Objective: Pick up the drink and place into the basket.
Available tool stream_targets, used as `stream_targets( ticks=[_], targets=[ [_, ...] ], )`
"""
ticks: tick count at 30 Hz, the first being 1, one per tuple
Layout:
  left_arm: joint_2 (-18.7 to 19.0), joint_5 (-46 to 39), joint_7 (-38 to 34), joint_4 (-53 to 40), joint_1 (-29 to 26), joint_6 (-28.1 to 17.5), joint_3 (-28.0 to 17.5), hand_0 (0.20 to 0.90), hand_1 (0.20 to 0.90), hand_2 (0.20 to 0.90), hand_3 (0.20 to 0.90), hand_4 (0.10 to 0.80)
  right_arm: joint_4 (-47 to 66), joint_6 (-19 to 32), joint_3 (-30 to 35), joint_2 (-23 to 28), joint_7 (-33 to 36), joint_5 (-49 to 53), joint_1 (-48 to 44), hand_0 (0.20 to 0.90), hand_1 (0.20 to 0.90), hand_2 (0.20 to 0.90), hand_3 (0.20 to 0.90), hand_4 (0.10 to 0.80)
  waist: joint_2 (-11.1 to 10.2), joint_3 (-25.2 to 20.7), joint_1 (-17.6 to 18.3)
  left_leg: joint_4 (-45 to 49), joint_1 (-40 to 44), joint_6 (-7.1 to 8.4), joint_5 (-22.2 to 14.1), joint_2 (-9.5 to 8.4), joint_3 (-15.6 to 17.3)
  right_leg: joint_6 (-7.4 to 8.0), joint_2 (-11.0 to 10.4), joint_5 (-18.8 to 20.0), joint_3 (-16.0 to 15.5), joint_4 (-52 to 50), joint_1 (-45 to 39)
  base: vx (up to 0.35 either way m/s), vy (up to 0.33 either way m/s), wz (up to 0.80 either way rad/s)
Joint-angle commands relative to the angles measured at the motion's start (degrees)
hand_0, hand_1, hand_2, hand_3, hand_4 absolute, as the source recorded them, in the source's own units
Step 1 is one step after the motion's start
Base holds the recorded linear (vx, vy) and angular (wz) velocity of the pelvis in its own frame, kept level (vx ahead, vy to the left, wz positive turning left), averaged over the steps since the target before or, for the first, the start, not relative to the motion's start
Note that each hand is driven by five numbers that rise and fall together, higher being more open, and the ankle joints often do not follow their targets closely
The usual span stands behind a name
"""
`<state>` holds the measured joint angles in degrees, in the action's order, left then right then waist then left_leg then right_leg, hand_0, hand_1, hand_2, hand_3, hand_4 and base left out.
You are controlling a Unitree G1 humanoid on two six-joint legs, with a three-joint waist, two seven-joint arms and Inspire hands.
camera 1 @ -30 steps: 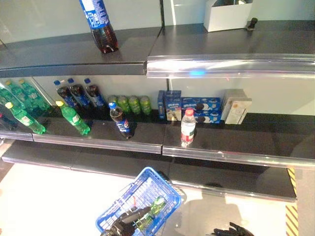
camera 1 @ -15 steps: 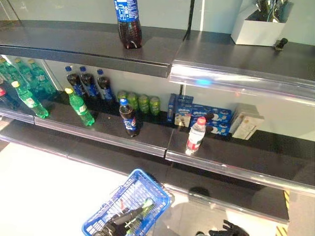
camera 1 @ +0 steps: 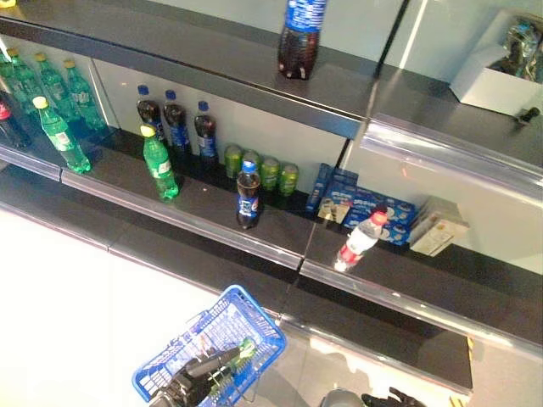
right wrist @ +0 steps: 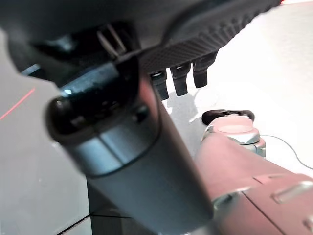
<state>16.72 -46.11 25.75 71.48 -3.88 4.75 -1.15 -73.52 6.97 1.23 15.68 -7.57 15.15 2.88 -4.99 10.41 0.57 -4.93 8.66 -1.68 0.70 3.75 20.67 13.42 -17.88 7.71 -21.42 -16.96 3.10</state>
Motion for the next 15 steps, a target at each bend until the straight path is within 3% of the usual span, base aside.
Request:
stream_targets(
  ticks=[1, 6, 13, 15],
  targets=[
    [1.71, -4.19, 7.78, -3.55, -1.79, 0.16, -2.01, 0.300, 0.300, 0.300, 0.200, 0.100, -1.83, 2.00, -0.21, 0.94, -1.06, -0.71, -2.76, 0.900, 0.900, 0.900, 0.900, 0.800, 2.01, -2.32, -0.36, 0.19, -0.51, 1.92, -2.56, -2.18, 0.42, -0.50, 3.14, 4.03, 1.65, 4.15, -0.10, 0.007, 0.087, 0.02],
    [1.12, -9.57, 9.06, -4.41, -2.80, 4.76, -2.04, 0.300, 0.300, 0.300, 0.200, 0.100, -2.39, 2.25, -1.26, 0.82, -1.46, -1.09, -3.40, 0.900, 0.900, 0.900, 0.900, 0.800, 2.24, -4.37, -0.30, -0.07, -0.88, 1.45, -2.92, -3.19, -0.66, -3.17, 9.78, -3.32, 2.00, 6.28, -3.92, -0.016, -0.008, 0.06],
    [0.13, -9.38, 10.03, -4.78, -1.16, 3.65, -1.89, 0.300, 0.300, 0.300, 0.200, 0.100, -0.75, 1.12, -2.91, 0.06, -1.37, -1.45, -4.19, 0.900, 0.900, 0.900, 0.900, 0.800, 2.96, -5.17, -0.68, -0.07, -0.43, 2.65, -1.68, -2.62, 1.15, -6.85, 12.94, -8.41, 1.10, 13.00, -7.90, -0.033, -0.164, -0.05],
    [-0.02, -9.80, 9.90, -5.02, -0.62, 3.34, -1.85, 0.300, 0.300, 0.300, 0.200, 0.100, -0.45, 0.96, -2.92, 0.07, -1.22, -1.70, -3.91, 0.900, 0.900, 0.900, 0.900, 0.800, 3.40, -4.95, -0.42, -0.07, -0.46, 3.23, -0.83, -2.20, 1.89, -7.26, 13.33, -8.90, 0.81, 13.52, -8.43, 0.022, -0.101, 0.03]
  ],
)
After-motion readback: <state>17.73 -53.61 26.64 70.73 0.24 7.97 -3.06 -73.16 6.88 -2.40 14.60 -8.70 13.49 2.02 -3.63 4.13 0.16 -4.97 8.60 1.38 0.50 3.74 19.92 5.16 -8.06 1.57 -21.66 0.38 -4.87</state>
